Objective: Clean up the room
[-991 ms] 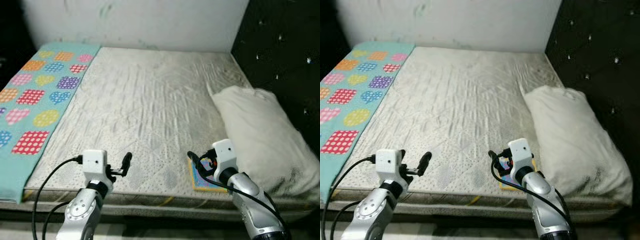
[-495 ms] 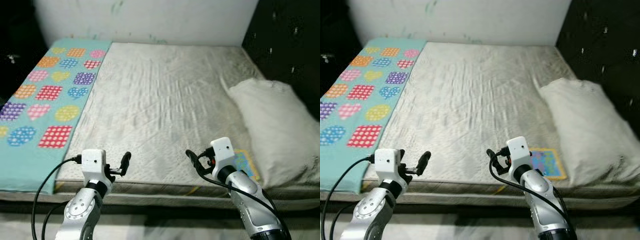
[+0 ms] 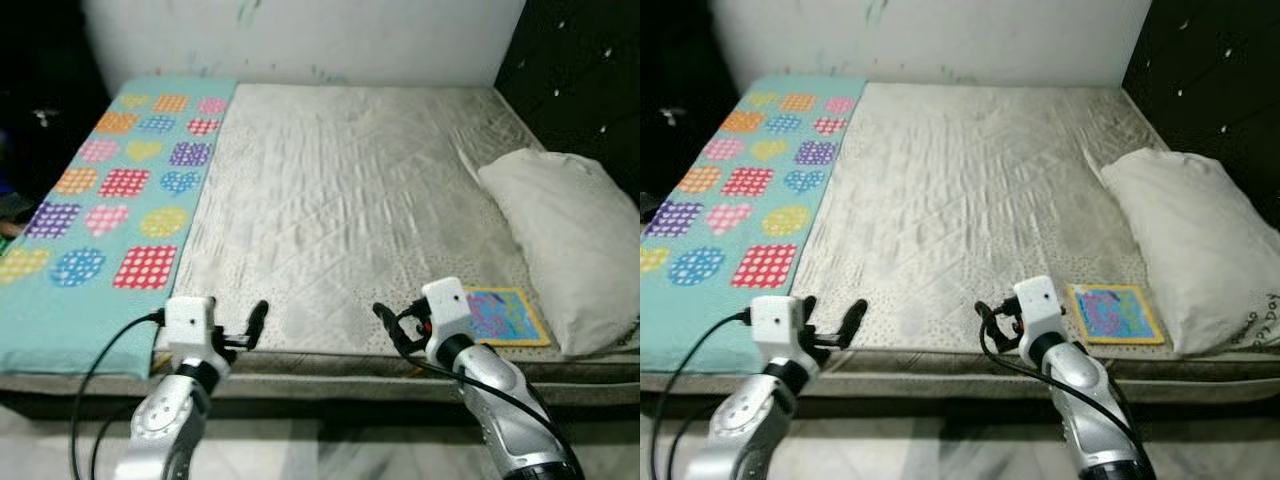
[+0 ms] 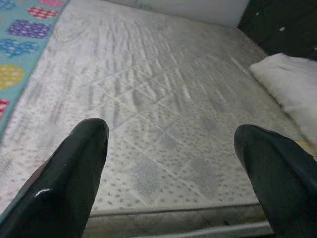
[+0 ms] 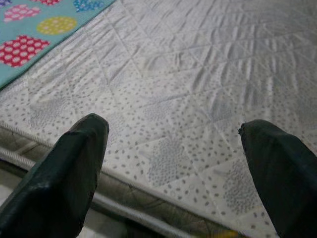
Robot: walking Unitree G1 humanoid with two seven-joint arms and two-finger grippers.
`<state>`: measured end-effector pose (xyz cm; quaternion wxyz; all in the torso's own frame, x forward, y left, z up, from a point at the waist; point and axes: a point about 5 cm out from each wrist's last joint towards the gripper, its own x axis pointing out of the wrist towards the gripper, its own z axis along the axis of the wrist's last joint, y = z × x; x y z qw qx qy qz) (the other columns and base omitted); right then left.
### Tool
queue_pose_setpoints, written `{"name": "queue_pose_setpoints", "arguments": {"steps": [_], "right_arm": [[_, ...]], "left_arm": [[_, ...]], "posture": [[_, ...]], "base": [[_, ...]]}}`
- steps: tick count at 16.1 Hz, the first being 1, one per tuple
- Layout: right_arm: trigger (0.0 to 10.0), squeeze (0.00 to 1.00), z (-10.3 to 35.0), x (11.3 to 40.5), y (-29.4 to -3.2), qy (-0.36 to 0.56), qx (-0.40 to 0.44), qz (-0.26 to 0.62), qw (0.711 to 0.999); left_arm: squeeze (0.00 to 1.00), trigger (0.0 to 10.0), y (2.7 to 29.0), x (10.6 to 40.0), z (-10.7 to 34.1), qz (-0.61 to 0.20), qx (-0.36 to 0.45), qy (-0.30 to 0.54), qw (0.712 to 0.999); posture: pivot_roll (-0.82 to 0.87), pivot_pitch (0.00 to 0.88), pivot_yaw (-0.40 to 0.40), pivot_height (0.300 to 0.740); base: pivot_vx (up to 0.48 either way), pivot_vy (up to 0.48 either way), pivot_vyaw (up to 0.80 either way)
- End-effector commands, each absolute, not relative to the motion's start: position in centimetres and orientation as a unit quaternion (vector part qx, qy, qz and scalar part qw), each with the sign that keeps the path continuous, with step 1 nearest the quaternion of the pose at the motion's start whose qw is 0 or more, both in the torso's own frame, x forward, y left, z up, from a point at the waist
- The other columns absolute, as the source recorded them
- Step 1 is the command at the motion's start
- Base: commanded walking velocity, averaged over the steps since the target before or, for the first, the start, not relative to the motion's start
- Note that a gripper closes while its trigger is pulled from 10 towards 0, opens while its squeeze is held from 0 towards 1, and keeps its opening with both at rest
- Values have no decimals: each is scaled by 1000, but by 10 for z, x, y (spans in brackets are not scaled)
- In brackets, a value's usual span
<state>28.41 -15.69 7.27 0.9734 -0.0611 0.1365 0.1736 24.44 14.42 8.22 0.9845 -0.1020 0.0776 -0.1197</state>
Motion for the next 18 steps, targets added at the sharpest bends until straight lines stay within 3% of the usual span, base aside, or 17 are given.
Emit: {"name": "queue_pose_setpoints", "arguments": {"steps": [1, 12, 18], "right_arm": [[10000, 0, 75, 284, -160, 133, -64, 169, 975], [10000, 0, 76, 288, -157, 128, -66, 174, 974], [10000, 0, 73, 286, -157, 130, -65, 171, 974]], "left_arm": [[0, 10000, 143, 244, 85, -124, -101, 73, 984], [0, 10000, 143, 246, 83, -128, -96, 78, 984], [0, 10000, 145, 247, 79, -116, -88, 93, 985]], "posture": [[-117, 85, -2, 740], [-112, 64, -2, 740], [-111, 70, 2, 740]], "base": [[266, 0, 0], [285, 0, 0], [0, 0, 0]]}}
